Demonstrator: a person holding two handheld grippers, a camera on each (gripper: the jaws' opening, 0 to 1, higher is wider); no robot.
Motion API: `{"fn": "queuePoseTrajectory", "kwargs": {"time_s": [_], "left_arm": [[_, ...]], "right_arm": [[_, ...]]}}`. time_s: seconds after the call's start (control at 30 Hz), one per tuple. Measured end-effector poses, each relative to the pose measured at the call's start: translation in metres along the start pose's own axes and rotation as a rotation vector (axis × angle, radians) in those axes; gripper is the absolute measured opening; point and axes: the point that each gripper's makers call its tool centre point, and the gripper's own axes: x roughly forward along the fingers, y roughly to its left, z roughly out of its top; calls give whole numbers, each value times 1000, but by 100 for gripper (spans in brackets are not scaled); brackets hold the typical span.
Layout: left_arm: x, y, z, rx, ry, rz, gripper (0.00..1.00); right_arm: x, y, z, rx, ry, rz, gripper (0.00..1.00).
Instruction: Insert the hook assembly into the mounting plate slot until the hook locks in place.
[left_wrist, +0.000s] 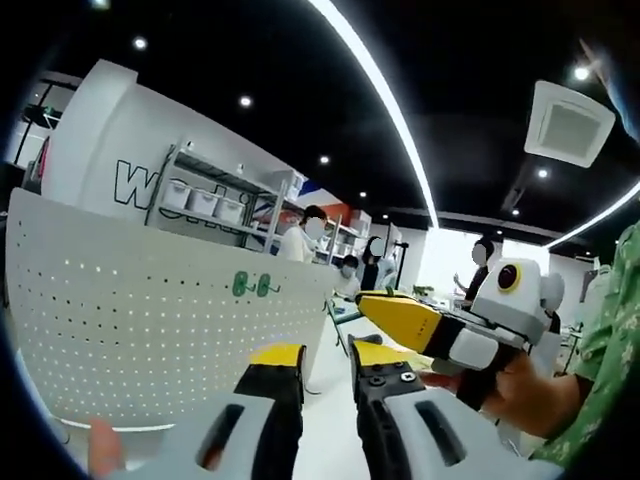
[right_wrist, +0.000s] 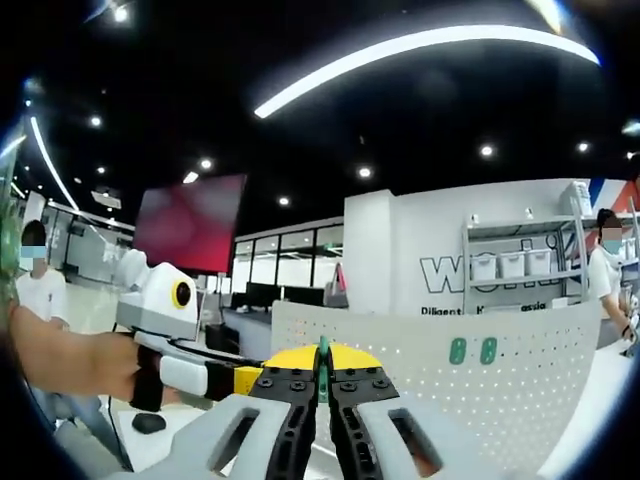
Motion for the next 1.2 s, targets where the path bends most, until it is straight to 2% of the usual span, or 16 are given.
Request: {"fn": "queuePoseTrajectory", "kwargs": {"time_s": [0.3, 0.77, 1.2], "left_arm": [[3, -5, -2, -8, -1, -29, 5], [3, -3, -1, 64, -7, -20, 3], [2, 0, 2, 79, -21, -6, 2]], "right_arm": [[-1, -1, -6, 8, 14, -2, 1], [-1, -2, -12, 12, 43, -6, 1], [-1, -1, -14, 0, 72, -14, 1]]}}
